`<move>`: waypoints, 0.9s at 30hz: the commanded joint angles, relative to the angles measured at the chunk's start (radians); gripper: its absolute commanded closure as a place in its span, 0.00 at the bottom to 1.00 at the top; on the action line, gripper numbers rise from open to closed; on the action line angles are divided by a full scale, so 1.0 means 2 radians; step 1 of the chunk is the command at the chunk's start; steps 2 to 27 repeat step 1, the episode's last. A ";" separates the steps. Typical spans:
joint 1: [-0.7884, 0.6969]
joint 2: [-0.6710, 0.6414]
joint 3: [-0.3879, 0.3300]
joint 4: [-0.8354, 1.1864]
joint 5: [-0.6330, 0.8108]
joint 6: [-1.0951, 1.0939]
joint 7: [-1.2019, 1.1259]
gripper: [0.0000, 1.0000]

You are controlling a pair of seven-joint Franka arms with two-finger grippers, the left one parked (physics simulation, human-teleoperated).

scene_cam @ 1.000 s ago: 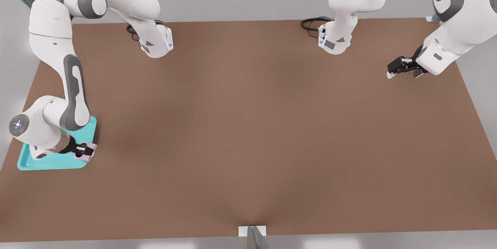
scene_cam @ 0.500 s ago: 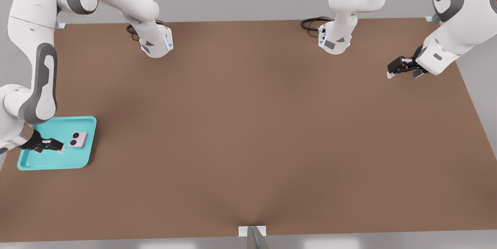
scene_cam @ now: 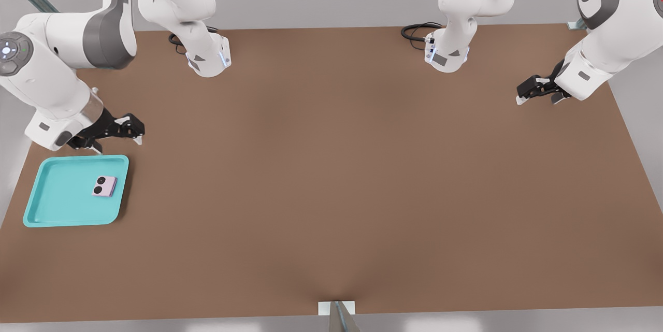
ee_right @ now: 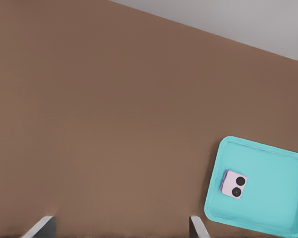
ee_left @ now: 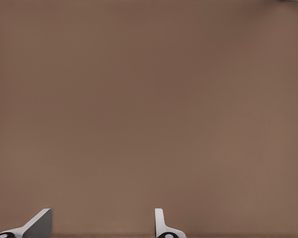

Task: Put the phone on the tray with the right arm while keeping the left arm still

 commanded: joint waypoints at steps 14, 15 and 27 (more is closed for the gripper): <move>0.003 -0.004 -0.001 -0.006 0.003 -0.012 0.075 0.00; 0.003 -0.004 -0.001 -0.006 0.003 -0.012 0.075 0.00; 0.003 -0.004 -0.001 -0.006 0.003 -0.012 0.075 0.00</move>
